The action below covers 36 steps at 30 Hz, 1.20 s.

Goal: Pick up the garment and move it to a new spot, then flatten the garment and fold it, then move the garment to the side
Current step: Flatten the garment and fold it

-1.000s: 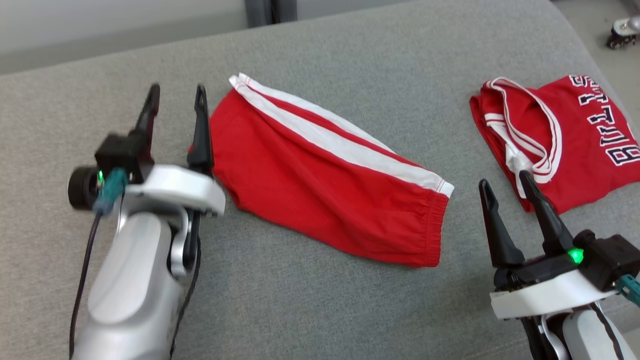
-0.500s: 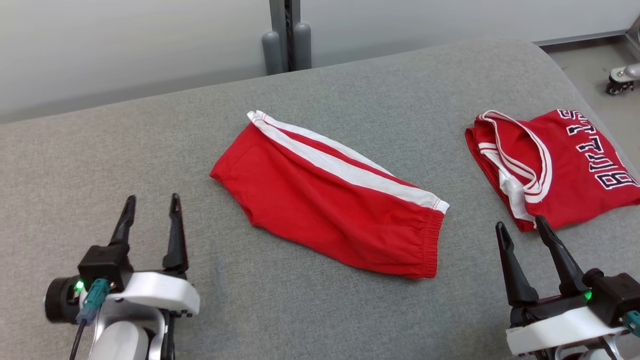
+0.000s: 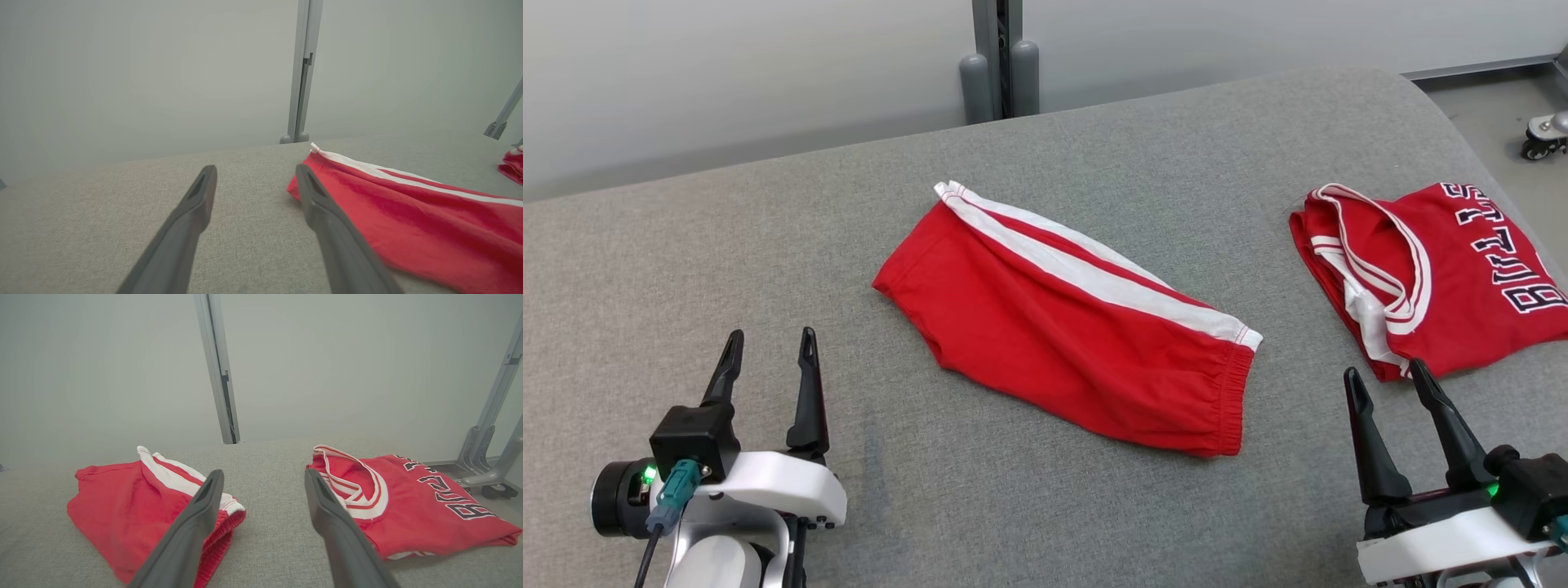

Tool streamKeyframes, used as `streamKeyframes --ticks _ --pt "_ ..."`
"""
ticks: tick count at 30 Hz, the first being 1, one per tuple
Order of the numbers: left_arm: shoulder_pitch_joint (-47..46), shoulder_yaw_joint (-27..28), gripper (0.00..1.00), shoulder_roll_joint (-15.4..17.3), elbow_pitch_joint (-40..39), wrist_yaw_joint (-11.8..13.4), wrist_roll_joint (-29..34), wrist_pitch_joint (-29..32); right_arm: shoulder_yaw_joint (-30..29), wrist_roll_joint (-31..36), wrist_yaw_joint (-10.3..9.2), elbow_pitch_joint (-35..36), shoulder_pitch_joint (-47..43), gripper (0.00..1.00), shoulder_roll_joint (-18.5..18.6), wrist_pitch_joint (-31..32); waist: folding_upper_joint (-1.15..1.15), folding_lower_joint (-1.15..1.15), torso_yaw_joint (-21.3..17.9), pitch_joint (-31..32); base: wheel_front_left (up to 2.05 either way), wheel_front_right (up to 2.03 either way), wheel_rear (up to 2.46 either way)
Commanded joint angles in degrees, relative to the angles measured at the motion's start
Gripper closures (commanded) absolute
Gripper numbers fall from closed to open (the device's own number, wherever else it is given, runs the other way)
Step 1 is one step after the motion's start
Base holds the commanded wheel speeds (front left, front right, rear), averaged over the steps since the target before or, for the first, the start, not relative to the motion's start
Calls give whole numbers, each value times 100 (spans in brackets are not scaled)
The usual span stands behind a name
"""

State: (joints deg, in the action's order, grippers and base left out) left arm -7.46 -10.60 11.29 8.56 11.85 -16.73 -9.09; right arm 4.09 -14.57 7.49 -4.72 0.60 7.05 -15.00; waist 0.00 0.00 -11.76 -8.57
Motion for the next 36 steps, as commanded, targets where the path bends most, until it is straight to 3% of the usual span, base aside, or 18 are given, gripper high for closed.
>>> streamKeyframes --ticks 1,7,13,20,32,33,34,35,36 --pt "-87 -10 0 20 -5 30 6 6 -29 5 1 9 8 0 -2 -14 0 0 10 -24 0 0 0" --pt "-380 -93 0 37 123 -61 30 52 -45 -46 1 64 123 0 -7 -16 0 0 45 -202 0 0 0" --pt "-1201 -341 0 105 506 -430 52 314 19 -98 1 113 321 0 -11 -19 0 0 -25 -559 0 0 0" --pt "-2337 -583 0 185 1738 -1067 -149 897 208 -246 1 -50 613 0 -60 -22 0 0 -377 -1052 0 0 0" --pt "-3169 -730 0 275 3320 -1534 -307 1430 340 -436 1 -226 794 0 -189 -24 0 0 -742 -1264 0 0 0" --pt "-3199 -757 24 274 3423 -1544 -297 1475 345 -453 1 -240 801 0 -199 -24 0 0 -756 -1261 0 0 0" --pt "-3220 -780 73 274 3496 -1547 -275 1485 344 -466 1 -248 810 0 -205 -24 0 0 -768 -1258 0 0 0" --pt "-3243 -796 100 270 3565 -1553 -267 1472 350 -465 1 -252 821 0 -209 -24 0 0 -779 -1251 0 0 0" --pt "-3253 -817 100 267 3627 -1564 -257 1474 351 -461 1 -257 826 0 -213 -25 0 0 -787 -1241 0 0 0"
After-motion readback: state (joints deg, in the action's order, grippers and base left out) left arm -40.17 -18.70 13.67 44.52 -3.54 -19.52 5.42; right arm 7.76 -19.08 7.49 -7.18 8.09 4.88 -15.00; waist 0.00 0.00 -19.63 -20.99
